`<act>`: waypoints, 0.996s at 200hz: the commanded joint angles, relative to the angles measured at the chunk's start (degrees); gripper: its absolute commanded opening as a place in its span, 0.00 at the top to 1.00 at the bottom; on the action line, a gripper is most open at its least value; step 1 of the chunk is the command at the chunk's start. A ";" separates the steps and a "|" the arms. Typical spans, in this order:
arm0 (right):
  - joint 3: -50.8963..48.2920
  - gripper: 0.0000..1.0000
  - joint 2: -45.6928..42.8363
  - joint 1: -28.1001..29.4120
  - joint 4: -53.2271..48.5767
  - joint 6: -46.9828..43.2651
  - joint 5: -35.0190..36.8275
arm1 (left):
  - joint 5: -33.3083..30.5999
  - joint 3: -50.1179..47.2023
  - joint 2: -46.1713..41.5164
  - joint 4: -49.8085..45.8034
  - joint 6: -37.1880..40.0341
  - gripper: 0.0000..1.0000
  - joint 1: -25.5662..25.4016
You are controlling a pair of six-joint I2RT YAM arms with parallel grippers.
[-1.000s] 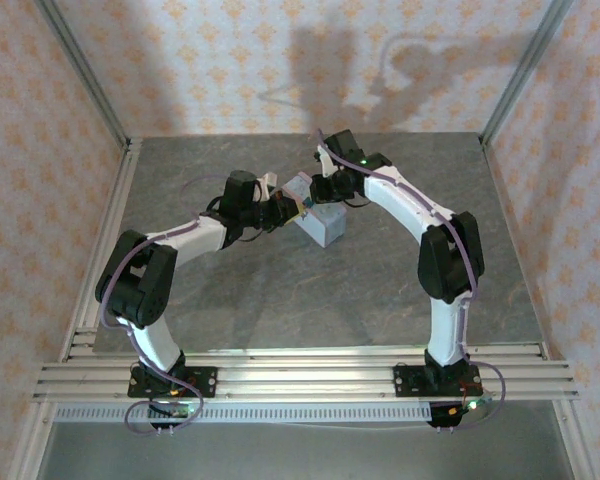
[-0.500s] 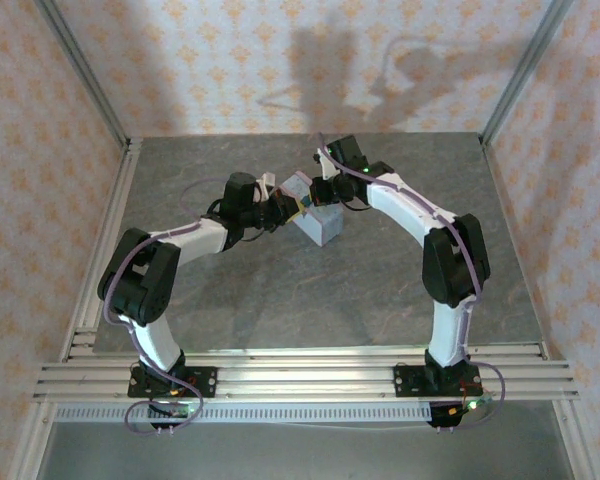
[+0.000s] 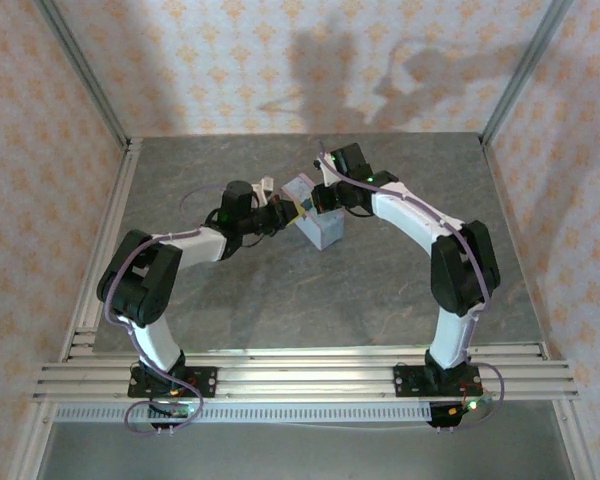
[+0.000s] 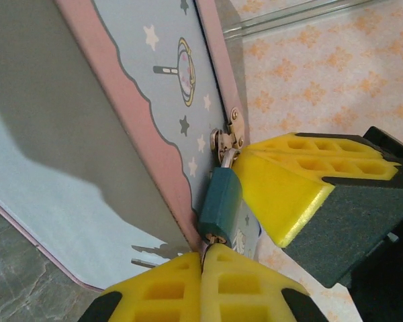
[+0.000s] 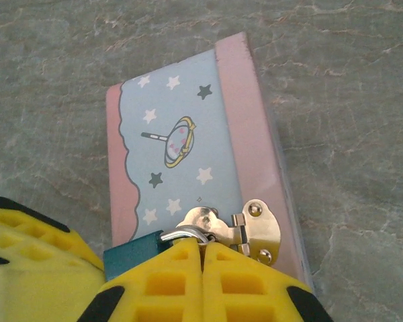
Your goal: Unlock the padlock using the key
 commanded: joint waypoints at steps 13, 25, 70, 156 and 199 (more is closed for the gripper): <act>-3.11 0.98 -0.86 6.72 -13.26 -2.32 -6.00 | -4.61 -5.93 -0.79 4.64 0.65 1.00 1.16; -2.95 0.98 -0.74 8.05 -13.44 -2.43 -5.59 | -4.53 -7.56 -0.84 5.66 0.90 1.00 1.33; -3.80 0.99 -1.24 11.41 -12.42 -0.45 -4.99 | -4.09 -12.79 -0.55 11.23 1.40 1.00 2.38; -10.23 0.99 -2.57 13.50 -7.15 4.11 -4.89 | -1.01 -18.82 5.21 29.00 4.56 1.00 2.39; -11.08 0.99 -6.87 13.50 -6.55 5.90 -1.77 | -0.78 -18.35 8.58 31.69 6.35 1.00 1.82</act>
